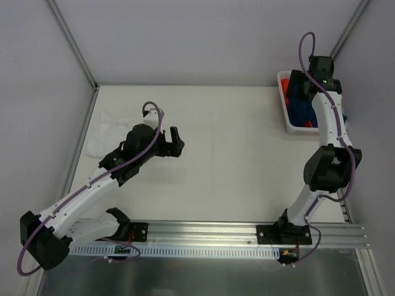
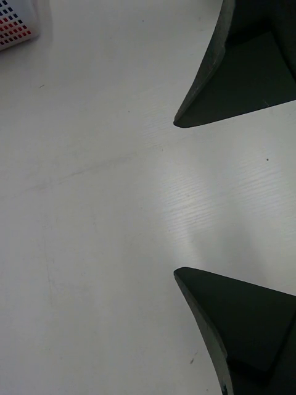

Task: Fold and stack the t-shirts
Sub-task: Grab crumpled tshirt from bin with the left arm

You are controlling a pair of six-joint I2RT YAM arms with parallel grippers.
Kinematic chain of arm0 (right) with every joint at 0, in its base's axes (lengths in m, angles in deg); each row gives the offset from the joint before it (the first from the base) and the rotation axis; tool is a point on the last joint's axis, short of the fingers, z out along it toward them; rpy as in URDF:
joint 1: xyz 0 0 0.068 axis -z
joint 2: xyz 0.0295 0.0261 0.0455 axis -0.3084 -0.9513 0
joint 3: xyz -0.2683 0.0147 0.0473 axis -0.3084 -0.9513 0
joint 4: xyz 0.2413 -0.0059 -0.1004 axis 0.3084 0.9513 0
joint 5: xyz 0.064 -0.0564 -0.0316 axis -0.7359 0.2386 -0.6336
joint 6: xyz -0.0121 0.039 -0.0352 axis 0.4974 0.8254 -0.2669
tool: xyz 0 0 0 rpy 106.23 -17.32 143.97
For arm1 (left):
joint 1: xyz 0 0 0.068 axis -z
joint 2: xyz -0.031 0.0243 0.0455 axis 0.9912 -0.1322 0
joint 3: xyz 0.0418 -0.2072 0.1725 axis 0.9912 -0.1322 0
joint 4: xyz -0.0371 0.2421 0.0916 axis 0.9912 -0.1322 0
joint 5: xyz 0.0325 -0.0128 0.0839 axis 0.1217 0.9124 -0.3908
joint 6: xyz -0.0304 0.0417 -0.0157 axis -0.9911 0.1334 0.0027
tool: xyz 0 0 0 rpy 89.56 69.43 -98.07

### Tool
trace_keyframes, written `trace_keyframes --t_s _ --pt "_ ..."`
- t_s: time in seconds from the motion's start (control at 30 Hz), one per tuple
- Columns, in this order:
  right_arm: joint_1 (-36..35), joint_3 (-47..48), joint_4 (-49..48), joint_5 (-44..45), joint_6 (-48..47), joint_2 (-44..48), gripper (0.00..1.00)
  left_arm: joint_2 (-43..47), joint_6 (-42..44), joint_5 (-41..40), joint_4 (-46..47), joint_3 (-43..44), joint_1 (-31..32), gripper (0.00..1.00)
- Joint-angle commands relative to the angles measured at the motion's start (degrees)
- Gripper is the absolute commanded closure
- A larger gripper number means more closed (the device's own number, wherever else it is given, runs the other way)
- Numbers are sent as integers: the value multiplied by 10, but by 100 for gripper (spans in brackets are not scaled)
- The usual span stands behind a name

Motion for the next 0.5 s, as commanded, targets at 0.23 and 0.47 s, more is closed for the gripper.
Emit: trace_keyframes --t_s 0.23,0.47 --pt "30 48 -25 -2 -34 -16 0 2 -2 -2 10 -13 -6 1" --pt "93 297 94 -62 40 -220 0 0 -16 -4 5 -31 -7 1"
